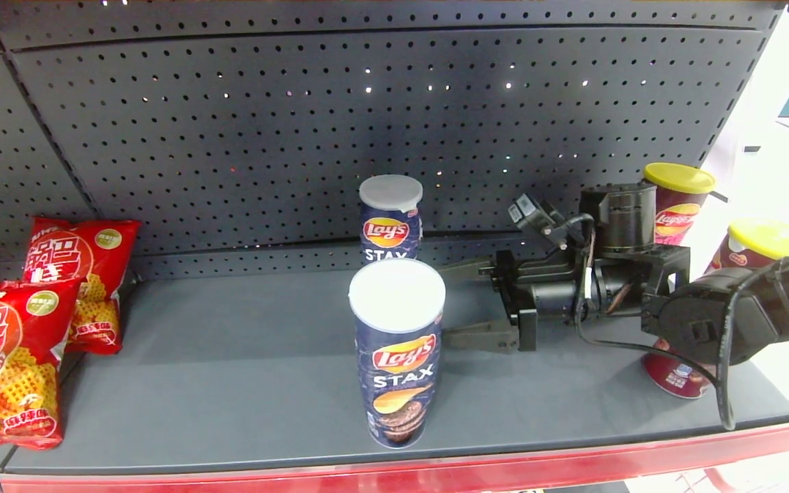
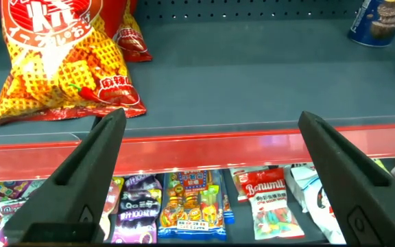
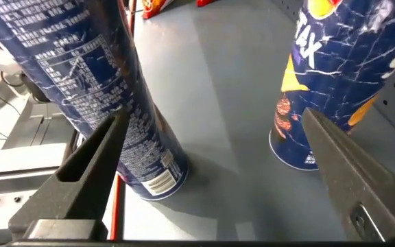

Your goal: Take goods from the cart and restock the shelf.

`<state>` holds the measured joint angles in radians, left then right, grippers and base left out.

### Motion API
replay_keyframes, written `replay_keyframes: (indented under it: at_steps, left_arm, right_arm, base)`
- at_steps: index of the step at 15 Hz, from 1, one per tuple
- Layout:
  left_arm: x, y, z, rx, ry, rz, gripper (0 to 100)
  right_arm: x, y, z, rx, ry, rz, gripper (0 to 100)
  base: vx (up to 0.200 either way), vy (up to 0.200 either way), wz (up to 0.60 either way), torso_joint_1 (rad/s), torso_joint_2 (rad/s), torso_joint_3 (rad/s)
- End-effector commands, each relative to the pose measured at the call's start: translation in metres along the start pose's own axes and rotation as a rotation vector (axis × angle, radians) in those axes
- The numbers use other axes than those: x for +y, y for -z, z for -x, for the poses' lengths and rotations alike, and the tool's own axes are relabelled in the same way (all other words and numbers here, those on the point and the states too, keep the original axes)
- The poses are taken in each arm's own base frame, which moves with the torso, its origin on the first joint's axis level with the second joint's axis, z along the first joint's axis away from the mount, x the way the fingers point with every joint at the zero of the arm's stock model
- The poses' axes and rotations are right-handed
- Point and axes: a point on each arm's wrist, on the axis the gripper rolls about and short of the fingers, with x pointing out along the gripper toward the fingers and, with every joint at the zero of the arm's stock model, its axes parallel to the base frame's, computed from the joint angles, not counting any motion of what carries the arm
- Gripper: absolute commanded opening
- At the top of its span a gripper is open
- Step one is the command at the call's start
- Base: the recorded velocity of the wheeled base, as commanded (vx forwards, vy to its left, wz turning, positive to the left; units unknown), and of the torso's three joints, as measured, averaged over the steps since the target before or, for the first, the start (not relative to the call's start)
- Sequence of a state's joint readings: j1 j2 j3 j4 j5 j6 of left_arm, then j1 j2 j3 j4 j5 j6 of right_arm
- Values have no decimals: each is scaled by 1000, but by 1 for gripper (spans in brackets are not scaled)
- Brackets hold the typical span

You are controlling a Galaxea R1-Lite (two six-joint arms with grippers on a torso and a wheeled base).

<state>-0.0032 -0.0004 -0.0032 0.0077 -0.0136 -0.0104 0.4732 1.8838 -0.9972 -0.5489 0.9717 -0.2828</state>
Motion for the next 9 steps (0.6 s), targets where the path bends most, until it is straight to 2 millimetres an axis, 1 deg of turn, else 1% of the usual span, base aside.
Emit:
replay_keyframes:
  at_steps: [1,4,9]
  left_arm:
    - [0,0,0,1,0,0,100]
    - [0,0,0,1,0,0,100]
    - [0,0,0,1,0,0,100]
  right_arm:
    - [2,-2,1,-3,-2,4,100]
    - [7,1,1,4,-10,-5,100]
    - [9,3,2,10,-11,-12,100]
  base:
    - [0,0,0,0,0,0]
    - [0,0,0,0,0,0]
    - [0,0,0,0,0,0]
